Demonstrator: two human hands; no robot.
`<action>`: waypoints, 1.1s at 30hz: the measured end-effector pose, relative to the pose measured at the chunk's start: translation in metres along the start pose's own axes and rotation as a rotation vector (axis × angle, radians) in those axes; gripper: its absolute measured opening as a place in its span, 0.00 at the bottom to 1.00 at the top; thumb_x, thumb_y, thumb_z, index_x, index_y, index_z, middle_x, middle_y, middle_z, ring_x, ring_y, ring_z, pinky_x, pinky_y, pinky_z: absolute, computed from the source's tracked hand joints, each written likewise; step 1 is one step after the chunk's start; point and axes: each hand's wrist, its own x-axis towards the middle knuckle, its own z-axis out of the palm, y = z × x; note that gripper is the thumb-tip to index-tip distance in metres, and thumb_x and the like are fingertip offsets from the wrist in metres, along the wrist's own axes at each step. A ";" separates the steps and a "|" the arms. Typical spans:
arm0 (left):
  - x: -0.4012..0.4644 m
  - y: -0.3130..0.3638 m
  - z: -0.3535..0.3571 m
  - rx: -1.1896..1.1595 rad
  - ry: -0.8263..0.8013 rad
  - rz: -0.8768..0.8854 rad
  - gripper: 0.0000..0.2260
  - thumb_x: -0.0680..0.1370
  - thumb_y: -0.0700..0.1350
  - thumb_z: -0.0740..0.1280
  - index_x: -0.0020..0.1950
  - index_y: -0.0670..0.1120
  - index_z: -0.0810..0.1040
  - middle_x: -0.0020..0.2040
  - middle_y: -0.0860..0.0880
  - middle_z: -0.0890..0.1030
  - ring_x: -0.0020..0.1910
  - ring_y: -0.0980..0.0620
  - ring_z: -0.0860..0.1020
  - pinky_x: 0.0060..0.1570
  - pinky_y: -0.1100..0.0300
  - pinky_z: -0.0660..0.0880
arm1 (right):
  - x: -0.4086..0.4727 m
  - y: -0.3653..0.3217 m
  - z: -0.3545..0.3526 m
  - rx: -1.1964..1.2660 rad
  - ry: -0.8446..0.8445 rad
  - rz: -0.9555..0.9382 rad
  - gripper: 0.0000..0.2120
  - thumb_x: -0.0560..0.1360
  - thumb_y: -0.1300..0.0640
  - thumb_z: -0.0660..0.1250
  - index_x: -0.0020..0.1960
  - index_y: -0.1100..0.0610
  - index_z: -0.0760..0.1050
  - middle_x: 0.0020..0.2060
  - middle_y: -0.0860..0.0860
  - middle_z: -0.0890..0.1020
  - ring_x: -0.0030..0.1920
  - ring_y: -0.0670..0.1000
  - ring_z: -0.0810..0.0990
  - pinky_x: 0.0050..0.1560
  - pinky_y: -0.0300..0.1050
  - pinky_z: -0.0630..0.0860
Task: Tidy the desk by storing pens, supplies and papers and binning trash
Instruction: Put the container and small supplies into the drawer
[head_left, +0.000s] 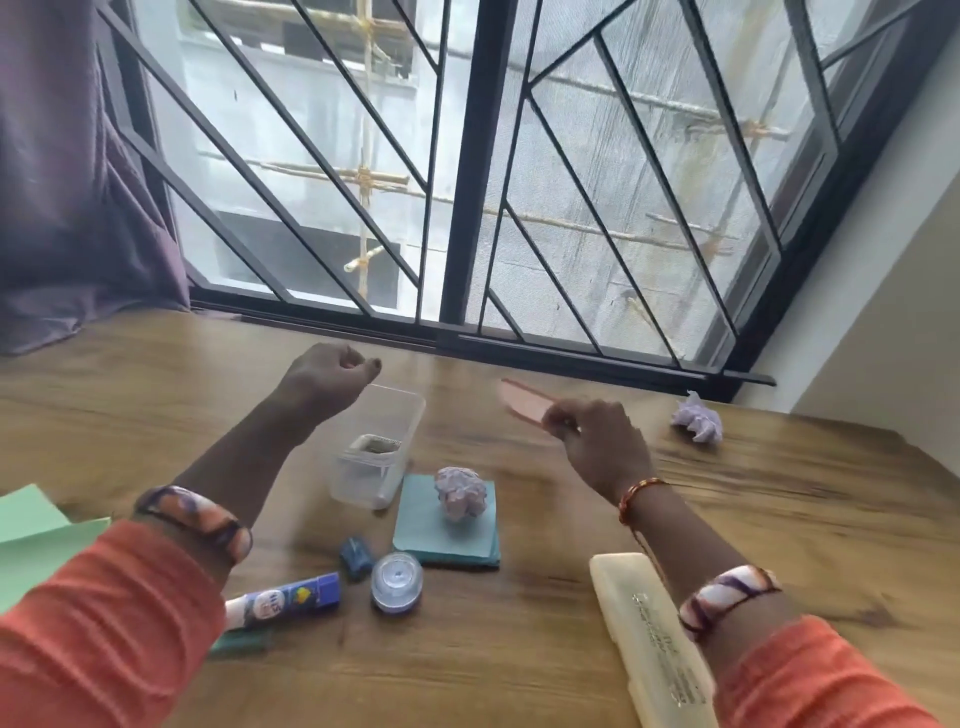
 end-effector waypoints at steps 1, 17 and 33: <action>0.000 0.000 -0.001 -0.077 0.002 -0.038 0.10 0.78 0.49 0.62 0.49 0.42 0.76 0.46 0.43 0.75 0.47 0.46 0.73 0.45 0.56 0.70 | 0.006 -0.013 0.000 0.100 0.031 -0.094 0.08 0.73 0.62 0.65 0.47 0.51 0.81 0.46 0.52 0.83 0.48 0.56 0.80 0.48 0.51 0.77; -0.020 -0.006 -0.029 -0.132 -0.374 -0.166 0.13 0.76 0.37 0.66 0.60 0.37 0.73 0.42 0.44 0.78 0.38 0.51 0.76 0.28 0.62 0.77 | 0.027 -0.105 0.023 0.193 -0.226 -0.622 0.04 0.72 0.70 0.67 0.43 0.67 0.81 0.45 0.62 0.80 0.44 0.56 0.80 0.48 0.35 0.76; -0.024 0.007 -0.032 0.106 -0.364 -0.219 0.19 0.70 0.40 0.74 0.56 0.38 0.71 0.40 0.44 0.75 0.37 0.50 0.76 0.39 0.59 0.78 | 0.002 -0.127 0.051 0.568 -0.284 0.097 0.21 0.74 0.60 0.66 0.65 0.62 0.67 0.55 0.58 0.78 0.55 0.58 0.78 0.57 0.52 0.76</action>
